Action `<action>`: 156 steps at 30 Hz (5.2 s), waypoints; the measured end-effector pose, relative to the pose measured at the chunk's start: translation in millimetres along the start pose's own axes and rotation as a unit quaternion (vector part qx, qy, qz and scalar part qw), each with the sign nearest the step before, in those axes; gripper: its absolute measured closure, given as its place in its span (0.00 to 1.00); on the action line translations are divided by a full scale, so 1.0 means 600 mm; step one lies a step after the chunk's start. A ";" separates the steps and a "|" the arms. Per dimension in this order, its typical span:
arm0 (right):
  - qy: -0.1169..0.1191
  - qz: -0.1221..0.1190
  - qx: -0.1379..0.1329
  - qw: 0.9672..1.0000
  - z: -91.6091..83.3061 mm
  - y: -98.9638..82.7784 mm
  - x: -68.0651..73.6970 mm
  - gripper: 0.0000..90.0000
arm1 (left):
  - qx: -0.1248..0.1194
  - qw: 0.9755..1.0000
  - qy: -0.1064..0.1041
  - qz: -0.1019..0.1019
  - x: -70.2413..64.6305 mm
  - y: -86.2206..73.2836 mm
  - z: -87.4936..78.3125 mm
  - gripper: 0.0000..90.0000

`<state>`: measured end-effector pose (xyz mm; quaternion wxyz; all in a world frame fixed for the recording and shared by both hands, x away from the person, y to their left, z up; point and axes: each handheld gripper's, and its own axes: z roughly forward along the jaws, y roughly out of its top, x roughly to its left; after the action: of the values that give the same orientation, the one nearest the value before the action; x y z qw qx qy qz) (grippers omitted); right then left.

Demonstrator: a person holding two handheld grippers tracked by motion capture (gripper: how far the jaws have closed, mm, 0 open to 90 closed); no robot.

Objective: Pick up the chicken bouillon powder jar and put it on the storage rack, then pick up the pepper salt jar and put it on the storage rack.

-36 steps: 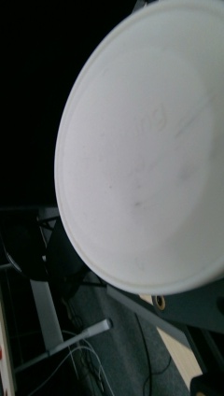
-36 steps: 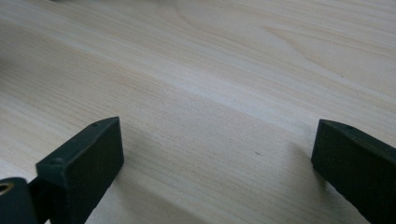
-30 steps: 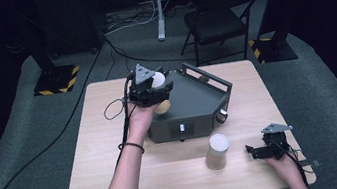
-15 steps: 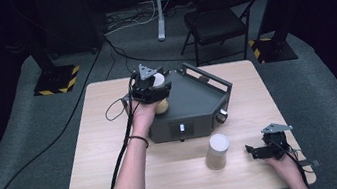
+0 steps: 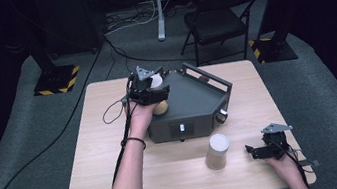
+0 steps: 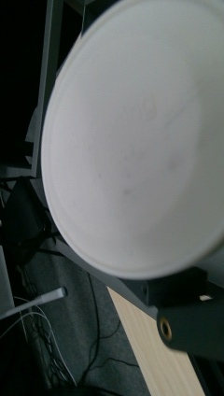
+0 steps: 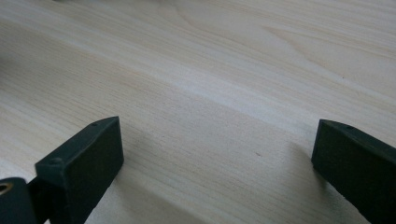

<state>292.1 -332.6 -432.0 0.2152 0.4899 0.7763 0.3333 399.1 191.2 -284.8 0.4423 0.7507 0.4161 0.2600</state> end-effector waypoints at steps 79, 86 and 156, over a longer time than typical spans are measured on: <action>0.000 0.000 0.000 1.000 0.000 0.000 0.000 0.02 | 0.125 0.991 0.032 -0.043 0.080 -0.359 -0.127 0.03; 0.000 0.000 0.000 1.000 0.000 0.000 0.000 0.02 | 0.135 0.989 0.035 -0.046 0.079 -0.358 -0.120 0.00; 0.115 0.008 -0.117 0.986 -0.128 0.015 0.002 0.07 | 0.136 0.989 0.032 -0.042 0.081 -0.356 -0.118 0.00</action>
<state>246.3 -352.6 -372.8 0.1776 0.4258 0.7477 0.4776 286.1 320.4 -438.5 0.3332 0.7769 0.4929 0.2061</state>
